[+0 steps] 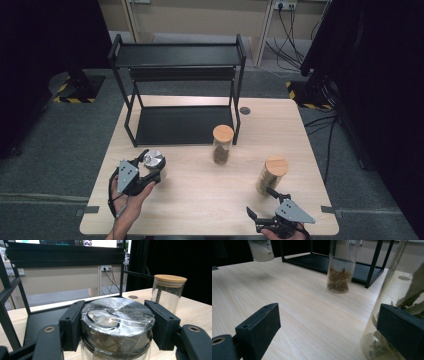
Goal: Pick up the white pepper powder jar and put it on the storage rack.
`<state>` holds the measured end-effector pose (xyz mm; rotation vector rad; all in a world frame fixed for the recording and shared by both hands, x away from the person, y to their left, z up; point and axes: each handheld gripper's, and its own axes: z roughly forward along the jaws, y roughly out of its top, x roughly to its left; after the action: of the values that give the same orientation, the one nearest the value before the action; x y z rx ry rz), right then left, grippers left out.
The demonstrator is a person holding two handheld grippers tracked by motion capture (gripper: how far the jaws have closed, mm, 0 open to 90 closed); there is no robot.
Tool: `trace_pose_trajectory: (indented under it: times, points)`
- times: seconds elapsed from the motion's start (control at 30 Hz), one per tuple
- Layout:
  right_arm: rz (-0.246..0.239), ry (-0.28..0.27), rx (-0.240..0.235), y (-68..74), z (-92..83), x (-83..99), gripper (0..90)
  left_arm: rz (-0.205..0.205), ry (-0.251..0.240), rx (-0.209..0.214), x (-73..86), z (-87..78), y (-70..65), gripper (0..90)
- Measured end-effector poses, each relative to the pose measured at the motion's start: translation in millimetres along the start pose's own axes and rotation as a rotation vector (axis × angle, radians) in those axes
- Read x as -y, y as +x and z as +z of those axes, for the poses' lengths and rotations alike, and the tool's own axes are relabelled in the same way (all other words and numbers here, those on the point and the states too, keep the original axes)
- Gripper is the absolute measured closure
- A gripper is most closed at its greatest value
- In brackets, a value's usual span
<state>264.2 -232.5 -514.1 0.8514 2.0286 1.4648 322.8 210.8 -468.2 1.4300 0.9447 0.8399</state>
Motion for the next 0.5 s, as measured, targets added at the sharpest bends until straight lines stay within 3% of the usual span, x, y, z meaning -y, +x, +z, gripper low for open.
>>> trace_pose_trajectory:
  times: [0.5]
  points:
    - [-0.027,-0.016,-0.051,9.6,24.0,-13.9,5.3,-0.002,-0.010,-0.038,-9.9,13.8,9.7,35.0]
